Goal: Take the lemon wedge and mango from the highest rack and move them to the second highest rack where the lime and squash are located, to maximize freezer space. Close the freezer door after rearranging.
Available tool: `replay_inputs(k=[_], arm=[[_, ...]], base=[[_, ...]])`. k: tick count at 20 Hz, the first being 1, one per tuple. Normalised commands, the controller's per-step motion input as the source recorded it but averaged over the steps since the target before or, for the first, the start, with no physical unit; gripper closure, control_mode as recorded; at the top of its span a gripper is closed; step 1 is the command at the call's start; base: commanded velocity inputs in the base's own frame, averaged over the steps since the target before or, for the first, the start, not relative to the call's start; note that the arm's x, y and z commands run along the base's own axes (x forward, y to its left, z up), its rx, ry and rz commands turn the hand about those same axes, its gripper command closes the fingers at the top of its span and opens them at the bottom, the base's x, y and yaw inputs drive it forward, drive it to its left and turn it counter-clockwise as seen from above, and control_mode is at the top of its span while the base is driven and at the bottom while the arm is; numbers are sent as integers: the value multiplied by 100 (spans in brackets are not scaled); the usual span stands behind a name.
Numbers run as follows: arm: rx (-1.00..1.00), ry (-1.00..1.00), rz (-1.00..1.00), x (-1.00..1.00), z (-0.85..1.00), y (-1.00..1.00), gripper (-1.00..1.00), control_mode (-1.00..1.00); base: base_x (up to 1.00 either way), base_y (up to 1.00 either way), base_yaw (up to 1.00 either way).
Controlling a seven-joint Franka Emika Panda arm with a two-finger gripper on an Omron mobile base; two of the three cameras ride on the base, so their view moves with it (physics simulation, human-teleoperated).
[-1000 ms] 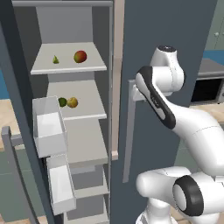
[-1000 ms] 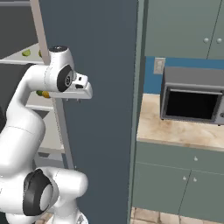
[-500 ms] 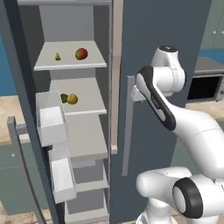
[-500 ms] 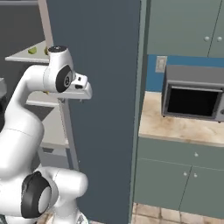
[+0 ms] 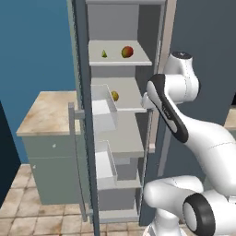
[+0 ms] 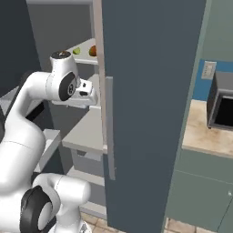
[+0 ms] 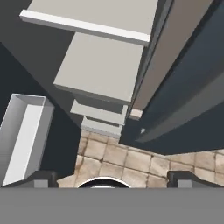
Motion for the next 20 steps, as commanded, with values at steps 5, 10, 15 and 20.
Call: replay_inputs(k=[5, 10, 15, 20], arm=[[0, 0, 0, 0, 0, 0, -100, 100], [0, 0, 0, 0, 0, 0, -100, 100], [0, 0, 0, 0, 0, 0, -100, 100], [0, 0, 0, 0, 0, 0, -100, 100]], base=[[23, 11, 26], [23, -2, 0], [50, -9, 9], [57, -37, 7]])
